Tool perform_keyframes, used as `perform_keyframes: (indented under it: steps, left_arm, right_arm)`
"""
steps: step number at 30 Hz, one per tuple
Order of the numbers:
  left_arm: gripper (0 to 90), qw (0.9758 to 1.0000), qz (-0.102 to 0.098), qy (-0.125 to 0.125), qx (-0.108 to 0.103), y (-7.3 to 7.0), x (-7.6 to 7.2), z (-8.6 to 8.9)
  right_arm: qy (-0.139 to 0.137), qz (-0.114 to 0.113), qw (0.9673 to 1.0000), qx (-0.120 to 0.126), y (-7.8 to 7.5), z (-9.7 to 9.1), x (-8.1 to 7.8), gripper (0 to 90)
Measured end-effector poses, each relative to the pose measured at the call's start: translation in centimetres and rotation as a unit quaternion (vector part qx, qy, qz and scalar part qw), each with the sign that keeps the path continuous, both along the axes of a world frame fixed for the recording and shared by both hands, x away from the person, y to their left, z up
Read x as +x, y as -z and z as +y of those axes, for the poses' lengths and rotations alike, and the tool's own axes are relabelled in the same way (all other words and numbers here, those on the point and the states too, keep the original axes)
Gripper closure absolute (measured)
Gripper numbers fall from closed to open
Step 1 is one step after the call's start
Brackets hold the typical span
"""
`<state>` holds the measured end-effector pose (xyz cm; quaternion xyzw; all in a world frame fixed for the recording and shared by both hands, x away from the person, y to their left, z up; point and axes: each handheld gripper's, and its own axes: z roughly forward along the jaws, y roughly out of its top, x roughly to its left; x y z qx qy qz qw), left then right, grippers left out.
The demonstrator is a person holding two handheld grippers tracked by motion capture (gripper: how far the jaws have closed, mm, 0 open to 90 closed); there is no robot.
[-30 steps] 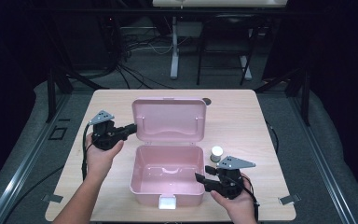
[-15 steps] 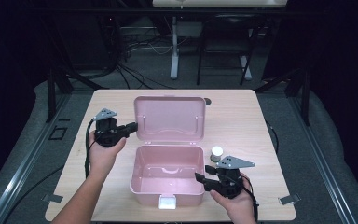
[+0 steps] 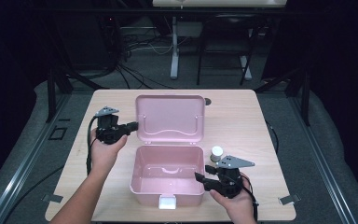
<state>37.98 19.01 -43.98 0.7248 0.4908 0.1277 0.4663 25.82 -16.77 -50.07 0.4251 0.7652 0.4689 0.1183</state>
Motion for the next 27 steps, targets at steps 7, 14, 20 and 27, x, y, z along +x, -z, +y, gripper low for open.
perform_keyframes:
  steps: [7,14,20,27]
  left_arm:
    - [87.4,0.9996,0.022,0.014,-0.006,-0.1,0.7,0.4]
    - [87.2,0.9982,0.046,0.026,-0.028,0.2,1.6,0.9]
    - [87.2,0.9963,0.063,0.033,-0.048,0.6,2.3,1.3]
    - [87.1,0.9947,0.077,0.035,-0.058,0.8,2.7,1.5]
  right_arm:
    - [0.001,0.004,0.9999,-0.011,0.3,0.2,0.1,51.2]
    - [-0.001,0.005,0.9999,-0.01,0.3,0.1,0.2,51.2]
    - [-0.001,0.007,0.9999,-0.01,0.3,0.1,0.2,51.2]
    - [-0.001,0.008,0.9999,-0.008,0.4,0.0,0.2,51.1]
